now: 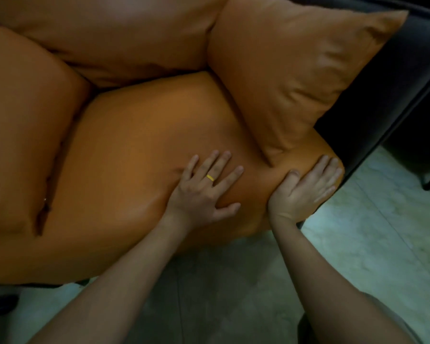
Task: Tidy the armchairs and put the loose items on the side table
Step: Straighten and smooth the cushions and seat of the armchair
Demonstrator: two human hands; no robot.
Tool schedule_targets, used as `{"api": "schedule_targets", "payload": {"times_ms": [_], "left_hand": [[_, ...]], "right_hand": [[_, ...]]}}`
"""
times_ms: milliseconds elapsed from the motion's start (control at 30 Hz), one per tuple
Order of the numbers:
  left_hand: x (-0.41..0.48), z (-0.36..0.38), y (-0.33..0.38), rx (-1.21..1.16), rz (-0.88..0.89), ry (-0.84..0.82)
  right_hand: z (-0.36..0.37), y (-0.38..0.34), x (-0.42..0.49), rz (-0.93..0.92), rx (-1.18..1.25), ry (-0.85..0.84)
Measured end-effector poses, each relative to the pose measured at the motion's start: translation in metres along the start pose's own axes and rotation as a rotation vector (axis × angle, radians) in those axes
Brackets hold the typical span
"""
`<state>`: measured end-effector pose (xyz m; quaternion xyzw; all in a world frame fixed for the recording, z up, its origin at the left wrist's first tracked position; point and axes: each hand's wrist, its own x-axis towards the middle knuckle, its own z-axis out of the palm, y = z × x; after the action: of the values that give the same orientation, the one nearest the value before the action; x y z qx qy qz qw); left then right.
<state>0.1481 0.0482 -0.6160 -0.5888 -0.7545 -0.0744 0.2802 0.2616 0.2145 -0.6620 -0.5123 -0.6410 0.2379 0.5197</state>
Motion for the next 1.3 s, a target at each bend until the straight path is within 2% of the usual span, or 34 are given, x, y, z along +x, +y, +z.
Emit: {"api": "schedule_targets", "payload": {"times_ms": [100, 267, 367, 433, 533, 633, 700, 833, 967, 1167, 1300], "left_hand": [[-0.003, -0.005, 0.005, -0.016, -0.037, -0.034], [-0.006, -0.003, 0.006, -0.06, -0.063, -0.037], [-0.001, -0.005, 0.004, -0.088, -0.095, -0.065], [-0.001, -0.014, 0.007, -0.148, -0.144, -0.172], [-0.006, -0.047, 0.019, -0.273, -0.233, -0.428], [-0.013, -0.094, 0.025, -0.352, -0.169, -0.854], [-0.013, -0.133, 0.027, -0.427, -0.158, -1.098], [0.0, -0.23, 0.038, -0.608, -0.411, -1.226], [0.024, -0.339, 0.058, -0.763, -0.655, -1.229], [0.063, -0.495, 0.085, -0.968, -0.804, -1.263], [0.069, -0.56, 0.09, -0.954, -0.849, -1.235]], "right_hand": [[-0.012, 0.002, 0.002, -0.007, -0.006, -0.093], [-0.016, 0.003, 0.004, 0.026, -0.031, -0.138], [-0.028, 0.003, 0.009, -0.069, -0.088, -0.236], [-0.046, 0.001, 0.017, -0.053, -0.156, -0.41], [-0.093, -0.012, 0.031, 0.027, -0.324, -0.802], [-0.153, -0.035, 0.044, -0.117, -0.541, -1.289], [-0.192, -0.058, 0.048, -0.052, -0.643, -1.466], [-0.279, -0.124, 0.051, 0.214, -0.689, -1.564], [-0.369, -0.183, 0.057, 0.427, -0.651, -1.604], [-0.503, -0.254, 0.062, 0.632, -0.577, -1.529], [-0.562, -0.277, 0.071, 0.783, -0.513, -1.408]]}}
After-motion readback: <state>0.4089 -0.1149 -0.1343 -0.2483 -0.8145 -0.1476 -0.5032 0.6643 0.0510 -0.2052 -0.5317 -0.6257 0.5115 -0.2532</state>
